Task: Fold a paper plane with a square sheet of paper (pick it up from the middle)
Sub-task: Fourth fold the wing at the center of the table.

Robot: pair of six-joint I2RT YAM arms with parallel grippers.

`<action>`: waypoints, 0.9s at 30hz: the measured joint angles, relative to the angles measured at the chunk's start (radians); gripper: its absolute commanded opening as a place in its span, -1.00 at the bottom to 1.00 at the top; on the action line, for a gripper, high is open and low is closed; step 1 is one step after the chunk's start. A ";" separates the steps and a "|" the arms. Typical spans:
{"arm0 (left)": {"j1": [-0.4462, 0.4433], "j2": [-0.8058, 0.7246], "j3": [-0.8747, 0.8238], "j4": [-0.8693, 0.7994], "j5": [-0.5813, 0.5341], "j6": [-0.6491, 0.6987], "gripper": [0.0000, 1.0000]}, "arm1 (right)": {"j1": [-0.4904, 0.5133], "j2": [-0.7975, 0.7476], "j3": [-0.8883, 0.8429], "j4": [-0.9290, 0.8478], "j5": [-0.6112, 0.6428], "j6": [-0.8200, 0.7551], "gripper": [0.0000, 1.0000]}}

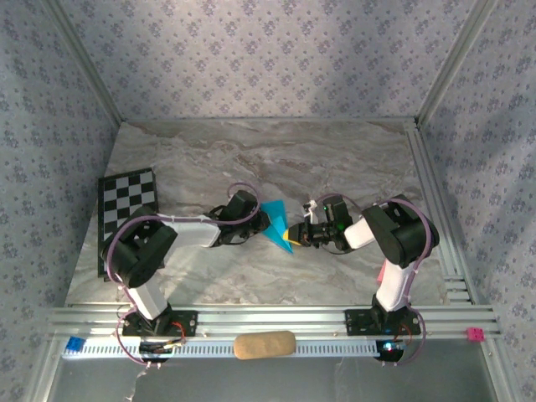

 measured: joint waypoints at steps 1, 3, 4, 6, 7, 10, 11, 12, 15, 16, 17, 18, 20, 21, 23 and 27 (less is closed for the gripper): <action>0.000 0.002 0.000 -0.004 0.000 0.000 -0.69 | 0.000 0.000 0.000 0.000 0.000 0.000 -1.00; 0.000 0.012 0.001 -0.008 0.001 0.000 -0.69 | 0.000 0.000 0.000 0.000 0.000 0.000 -1.00; 0.000 0.018 0.002 -0.015 0.002 0.000 -0.71 | 0.000 0.000 0.000 0.000 0.000 0.000 -1.00; 0.000 0.028 0.008 -0.039 0.004 0.000 -0.72 | 0.000 0.000 0.000 0.000 0.000 0.000 -1.00; 0.000 0.030 0.011 -0.044 0.004 0.000 -0.73 | 0.000 0.000 0.000 0.000 0.000 0.000 -1.00; 0.001 0.030 0.022 -0.068 0.003 -0.009 -0.79 | 0.000 0.000 0.000 0.000 0.001 0.007 -1.00; 0.001 0.030 0.022 -0.075 0.003 -0.013 -0.79 | 0.000 0.000 0.000 0.000 0.001 0.011 -1.00; 0.001 0.030 0.022 -0.077 0.003 -0.018 -0.79 | 0.000 0.000 0.000 0.000 0.001 0.013 -1.00; -0.002 0.029 0.022 -0.080 -0.004 -0.035 -0.80 | 0.000 -0.003 0.000 -0.001 0.006 0.022 -1.00; -0.003 0.029 0.022 -0.080 -0.008 -0.039 -0.80 | 0.000 -0.005 0.000 -0.003 0.010 0.023 -1.00; -0.006 0.027 0.021 -0.082 -0.011 -0.044 -0.80 | 0.001 -0.006 0.000 -0.005 0.012 0.025 -1.00; -0.008 0.026 0.020 -0.082 -0.016 -0.047 -0.80 | 0.001 -0.008 0.000 -0.007 0.013 0.025 -1.00; -0.013 0.024 0.018 -0.081 -0.026 -0.056 -0.80 | 0.003 -0.008 0.000 -0.009 0.015 0.025 -1.00; -0.015 0.021 0.016 -0.083 -0.031 -0.058 -0.80 | 0.003 -0.010 0.000 -0.010 0.016 0.025 -1.00; -0.021 0.011 0.010 -0.091 -0.042 -0.064 -0.80 | 0.003 -0.011 0.000 -0.011 0.019 0.025 -1.00; -0.028 -0.001 0.008 -0.116 -0.056 -0.064 -0.80 | 0.006 -0.011 -0.001 -0.011 0.019 0.025 -1.00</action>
